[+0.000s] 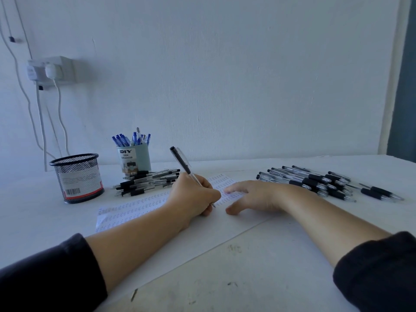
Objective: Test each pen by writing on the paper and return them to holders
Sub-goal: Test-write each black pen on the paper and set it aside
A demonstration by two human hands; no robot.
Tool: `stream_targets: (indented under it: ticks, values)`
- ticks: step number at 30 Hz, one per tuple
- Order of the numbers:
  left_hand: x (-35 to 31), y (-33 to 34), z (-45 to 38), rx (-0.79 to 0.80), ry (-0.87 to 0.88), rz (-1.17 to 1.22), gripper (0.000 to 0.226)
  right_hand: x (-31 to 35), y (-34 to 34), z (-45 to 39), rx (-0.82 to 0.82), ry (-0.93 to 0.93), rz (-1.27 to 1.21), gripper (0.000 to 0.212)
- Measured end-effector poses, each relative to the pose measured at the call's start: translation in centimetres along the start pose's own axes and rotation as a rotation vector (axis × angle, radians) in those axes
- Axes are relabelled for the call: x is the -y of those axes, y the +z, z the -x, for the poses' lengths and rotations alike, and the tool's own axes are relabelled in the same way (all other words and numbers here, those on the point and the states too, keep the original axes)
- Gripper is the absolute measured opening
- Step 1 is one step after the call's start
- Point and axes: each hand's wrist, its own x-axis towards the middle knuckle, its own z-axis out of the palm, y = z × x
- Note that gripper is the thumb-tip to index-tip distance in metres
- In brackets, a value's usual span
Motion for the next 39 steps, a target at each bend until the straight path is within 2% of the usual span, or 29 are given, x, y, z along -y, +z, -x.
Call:
stream_targets:
  ticks: [14, 21, 29, 33, 39]
  values:
    - [0.3, 0.0, -0.1, 0.002, 0.012, 0.070, 0.008, 0.4, 0.0, 0.4, -0.003, -0.005, -0.004, 0.068]
    - [0.1, -2.0, -1.1, -0.095, -0.149, 0.553, 0.013, 0.4, -0.1, 0.8, -0.011, -0.015, 0.004, 0.066]
    - [-0.3, -3.5, -1.4, -0.203, -0.207, 0.520, 0.030, 0.7, -0.1, 1.2, -0.047, -0.048, -0.026, 0.060]
    - [-0.5, -3.7, -1.4, -0.201, -0.184, 0.501, 0.024, 0.7, -0.3, 1.6, -0.077, -0.067, -0.026, 0.053]
    - [-0.5, -4.0, -1.5, -0.192, -0.239, 0.636, 0.016, 0.9, -0.3, 2.0, -0.079, -0.052, -0.006, 0.052]
